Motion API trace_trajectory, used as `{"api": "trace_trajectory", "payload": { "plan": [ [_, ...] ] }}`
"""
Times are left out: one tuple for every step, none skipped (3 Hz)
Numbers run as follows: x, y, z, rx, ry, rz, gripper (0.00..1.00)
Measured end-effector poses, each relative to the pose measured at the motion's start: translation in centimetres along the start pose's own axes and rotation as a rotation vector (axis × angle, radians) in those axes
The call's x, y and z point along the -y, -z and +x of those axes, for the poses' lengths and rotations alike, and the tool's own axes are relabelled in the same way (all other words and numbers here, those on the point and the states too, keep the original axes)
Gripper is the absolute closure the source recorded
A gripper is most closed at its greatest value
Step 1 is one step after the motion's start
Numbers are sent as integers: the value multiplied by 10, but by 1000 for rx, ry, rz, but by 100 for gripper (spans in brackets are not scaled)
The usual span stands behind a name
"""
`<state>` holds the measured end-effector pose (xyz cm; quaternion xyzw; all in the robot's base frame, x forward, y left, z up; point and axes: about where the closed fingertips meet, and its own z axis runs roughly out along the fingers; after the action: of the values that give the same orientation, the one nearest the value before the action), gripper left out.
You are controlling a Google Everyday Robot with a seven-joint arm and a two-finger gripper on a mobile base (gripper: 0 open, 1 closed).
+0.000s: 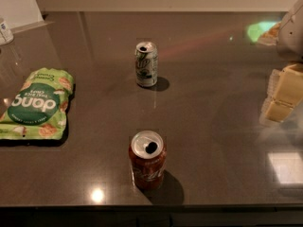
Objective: Pick coke can
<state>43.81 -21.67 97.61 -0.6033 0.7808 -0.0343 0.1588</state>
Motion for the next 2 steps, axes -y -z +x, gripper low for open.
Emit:
{"api": "trace_trajectory", "payload": {
  "plan": [
    [0, 0, 0, 0, 0, 0, 0],
    [-11, -1, -10, 53, 44, -21, 0]
  ]
}}
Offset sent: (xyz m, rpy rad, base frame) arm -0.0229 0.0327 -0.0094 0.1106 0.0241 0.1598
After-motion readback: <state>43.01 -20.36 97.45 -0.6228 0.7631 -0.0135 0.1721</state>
